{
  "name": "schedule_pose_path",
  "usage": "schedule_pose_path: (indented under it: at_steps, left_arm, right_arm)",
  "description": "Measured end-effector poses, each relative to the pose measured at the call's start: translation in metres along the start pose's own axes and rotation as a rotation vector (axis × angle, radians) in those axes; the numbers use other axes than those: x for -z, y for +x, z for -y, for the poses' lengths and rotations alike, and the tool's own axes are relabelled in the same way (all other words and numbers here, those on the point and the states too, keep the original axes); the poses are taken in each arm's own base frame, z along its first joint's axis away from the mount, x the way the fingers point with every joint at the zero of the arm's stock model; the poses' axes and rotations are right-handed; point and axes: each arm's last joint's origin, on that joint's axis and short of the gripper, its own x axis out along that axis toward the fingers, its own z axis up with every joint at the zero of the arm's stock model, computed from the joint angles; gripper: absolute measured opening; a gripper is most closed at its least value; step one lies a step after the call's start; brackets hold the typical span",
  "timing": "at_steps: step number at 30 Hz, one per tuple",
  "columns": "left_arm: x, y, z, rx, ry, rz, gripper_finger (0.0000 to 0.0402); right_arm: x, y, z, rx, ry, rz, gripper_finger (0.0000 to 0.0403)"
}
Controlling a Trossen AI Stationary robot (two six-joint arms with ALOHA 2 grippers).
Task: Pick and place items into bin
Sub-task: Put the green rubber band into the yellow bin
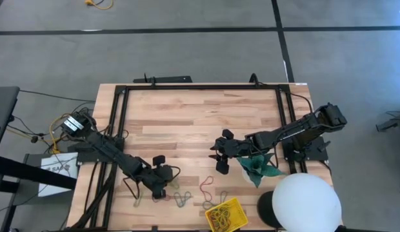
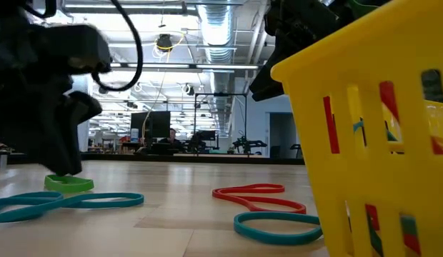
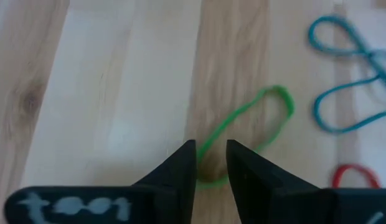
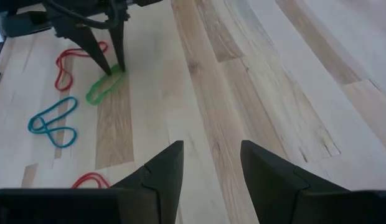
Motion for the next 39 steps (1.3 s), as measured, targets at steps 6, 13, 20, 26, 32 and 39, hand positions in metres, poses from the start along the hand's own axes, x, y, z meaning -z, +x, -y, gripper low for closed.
schedule_pose_path:
  at_steps: [6,13,20,26,32,39]
  left_arm:
    - [0.007,0.003,-0.005,-0.021,-0.003,-0.011,0.008]
    - [0.009,0.004,-0.006,-0.019,-0.03,0.003,0.008]
    - [0.009,0.004,-0.006,-0.011,-0.032,0.009,0.0046]
    - [0.008,0.004,-0.005,-0.005,-0.074,0.015,0.0005]
    - [-0.011,-0.002,0.008,0.056,-0.075,0.07,0.0]
    - [-0.057,-0.028,0.041,0.153,0.019,0.213,0.0]
  right_arm:
    - [0.0,0.0,0.0,0.0,-0.001,0.0,0.0153]
    - [0.0,0.0,0.0,0.0,-0.001,0.0,0.0153]
    - [0.0,0.0,0.0,0.0,0.0,0.001,0.0153]
    - [0.0,0.0,0.0,-0.001,0.0,0.002,0.0153]
    - [0.0,0.0,0.0,-0.001,0.0,0.002,0.0153]
    - [0.0,0.0,0.0,-0.001,0.0,0.002,0.0153]
